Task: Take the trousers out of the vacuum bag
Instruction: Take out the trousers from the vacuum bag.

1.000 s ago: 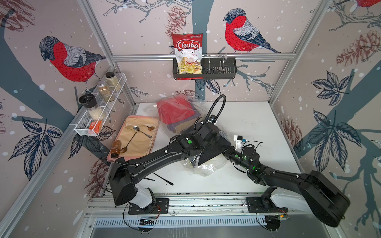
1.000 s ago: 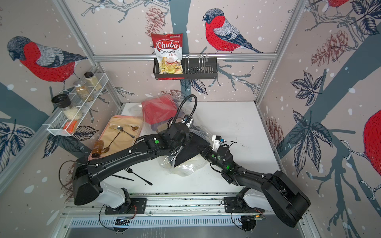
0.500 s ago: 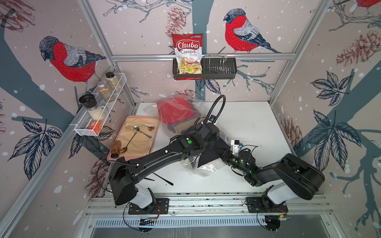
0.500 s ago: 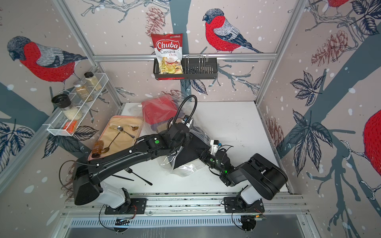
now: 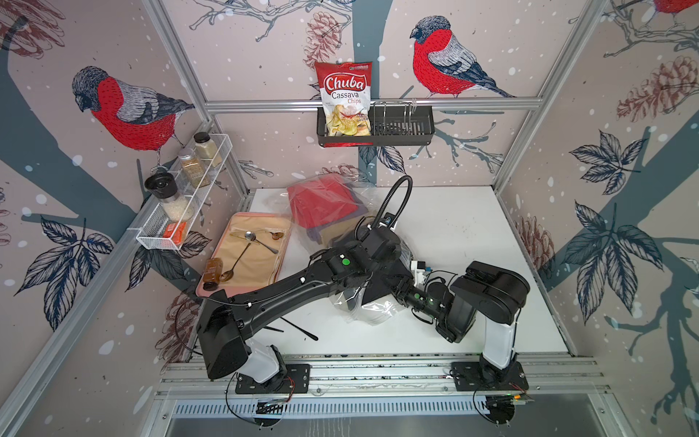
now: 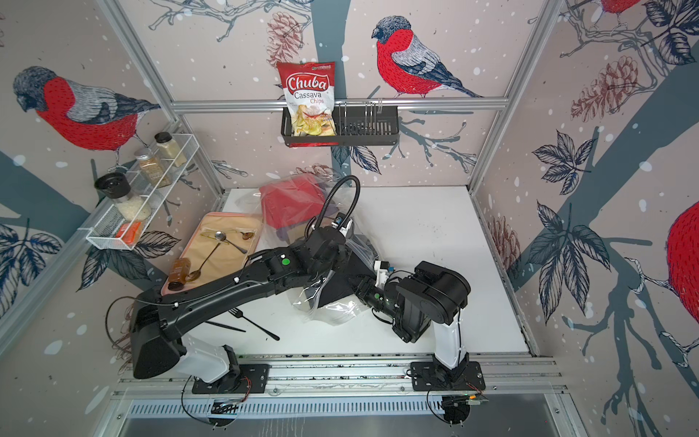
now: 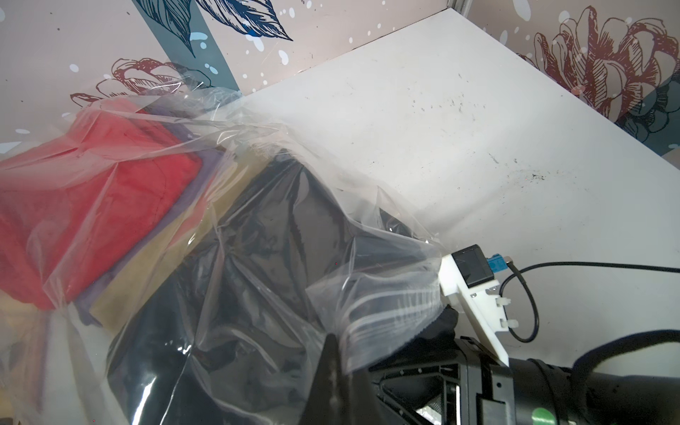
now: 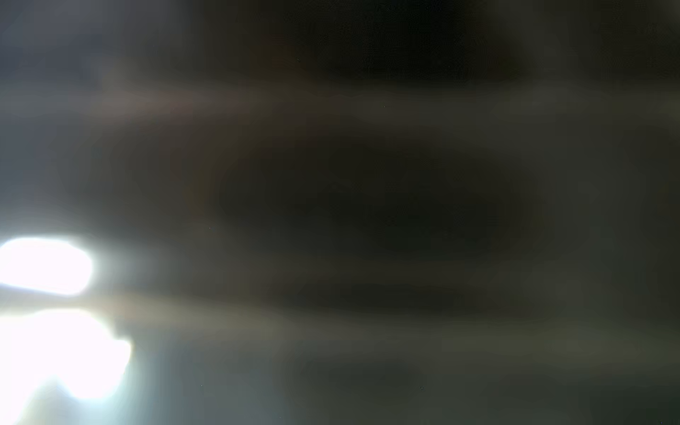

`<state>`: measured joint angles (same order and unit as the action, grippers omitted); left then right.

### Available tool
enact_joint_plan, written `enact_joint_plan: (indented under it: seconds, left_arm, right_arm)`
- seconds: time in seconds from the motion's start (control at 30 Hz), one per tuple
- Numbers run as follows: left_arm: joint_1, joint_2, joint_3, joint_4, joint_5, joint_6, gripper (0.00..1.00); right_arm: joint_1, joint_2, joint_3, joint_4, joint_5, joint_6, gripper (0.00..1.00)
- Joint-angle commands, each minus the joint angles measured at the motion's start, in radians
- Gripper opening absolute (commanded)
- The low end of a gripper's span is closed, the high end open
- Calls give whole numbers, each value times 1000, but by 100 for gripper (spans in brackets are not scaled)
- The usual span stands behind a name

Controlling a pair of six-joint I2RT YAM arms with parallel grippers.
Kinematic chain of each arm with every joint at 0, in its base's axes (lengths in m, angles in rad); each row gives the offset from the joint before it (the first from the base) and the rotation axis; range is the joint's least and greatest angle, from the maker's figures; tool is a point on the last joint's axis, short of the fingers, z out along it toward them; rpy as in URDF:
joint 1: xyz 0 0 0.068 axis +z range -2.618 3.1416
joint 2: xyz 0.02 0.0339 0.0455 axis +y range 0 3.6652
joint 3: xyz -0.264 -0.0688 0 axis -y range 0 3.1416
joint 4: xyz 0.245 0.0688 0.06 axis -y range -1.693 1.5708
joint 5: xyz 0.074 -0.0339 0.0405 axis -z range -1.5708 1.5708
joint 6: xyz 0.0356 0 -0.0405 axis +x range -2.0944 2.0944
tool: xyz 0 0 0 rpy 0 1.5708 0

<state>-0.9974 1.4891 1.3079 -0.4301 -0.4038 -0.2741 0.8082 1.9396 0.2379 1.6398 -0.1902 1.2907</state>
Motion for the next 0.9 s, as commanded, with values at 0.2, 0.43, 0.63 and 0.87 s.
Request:
enact_joint_plan:
  seconds: [0.2, 0.43, 0.63, 0.87]
  left_arm:
    - [5, -4, -4, 28, -16, -11, 0]
    - [4, -6, -7, 24, -19, -11, 0]
    - [27, -25, -1, 24, 6, -5, 0]
    - [44, -25, 2, 38, 24, 7, 0]
  right_arm:
    - [12, -18, 41, 225, 57, 6, 62]
    - [9, -6, 59, 225, 66, 27, 35]
    - [5, -79, 0, 219, 46, 15, 18]
    - [11, -214, -74, 134, 14, 17, 7]
